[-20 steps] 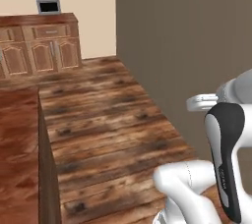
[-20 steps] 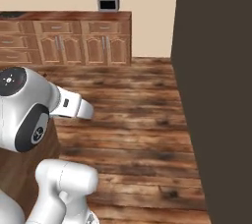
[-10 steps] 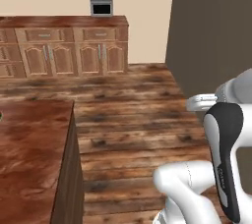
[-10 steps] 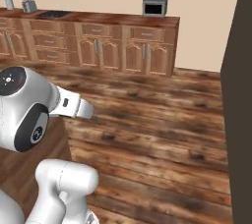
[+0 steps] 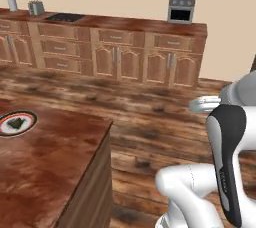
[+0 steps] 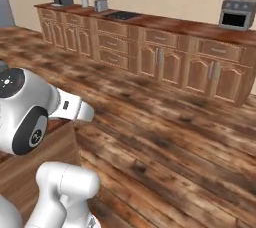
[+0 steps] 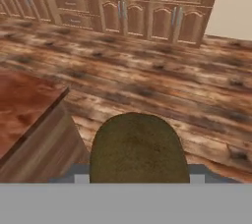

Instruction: Pick the two kiwis from the fridge and place them on the plate next to the blender to make a fruit smoothie.

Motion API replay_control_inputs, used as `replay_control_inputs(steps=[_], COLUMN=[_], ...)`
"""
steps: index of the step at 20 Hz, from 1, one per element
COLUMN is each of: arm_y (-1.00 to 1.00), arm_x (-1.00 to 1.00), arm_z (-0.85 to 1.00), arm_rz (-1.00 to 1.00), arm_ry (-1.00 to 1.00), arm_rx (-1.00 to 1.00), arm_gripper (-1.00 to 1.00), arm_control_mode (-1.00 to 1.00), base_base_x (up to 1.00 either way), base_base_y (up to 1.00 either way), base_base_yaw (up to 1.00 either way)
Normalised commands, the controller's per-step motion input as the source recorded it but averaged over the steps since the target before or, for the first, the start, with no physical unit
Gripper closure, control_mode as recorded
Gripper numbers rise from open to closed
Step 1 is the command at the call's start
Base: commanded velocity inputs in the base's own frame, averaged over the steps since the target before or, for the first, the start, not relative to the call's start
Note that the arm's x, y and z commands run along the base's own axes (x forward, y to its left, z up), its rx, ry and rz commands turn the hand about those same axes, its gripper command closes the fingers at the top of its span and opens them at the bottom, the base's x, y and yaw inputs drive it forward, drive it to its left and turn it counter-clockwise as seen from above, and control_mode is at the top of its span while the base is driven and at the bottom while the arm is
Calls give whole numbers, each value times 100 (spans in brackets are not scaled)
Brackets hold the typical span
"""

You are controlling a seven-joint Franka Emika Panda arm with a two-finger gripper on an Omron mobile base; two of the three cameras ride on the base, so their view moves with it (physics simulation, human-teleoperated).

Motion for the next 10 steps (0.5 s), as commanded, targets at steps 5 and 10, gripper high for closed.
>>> replay_control_inputs(steps=[5, 10], arm_y=[0, 0], arm_x=[0, 0], arm_z=[0, 0], arm_rz=[0, 0], arm_ry=[0, 0], arm_rx=[0, 0], arm_gripper=[100, 100], arm_control_mode=[100, 100], base_base_x=[100, 83], base_base_y=[-19, -14], base_base_yaw=[76, 86])
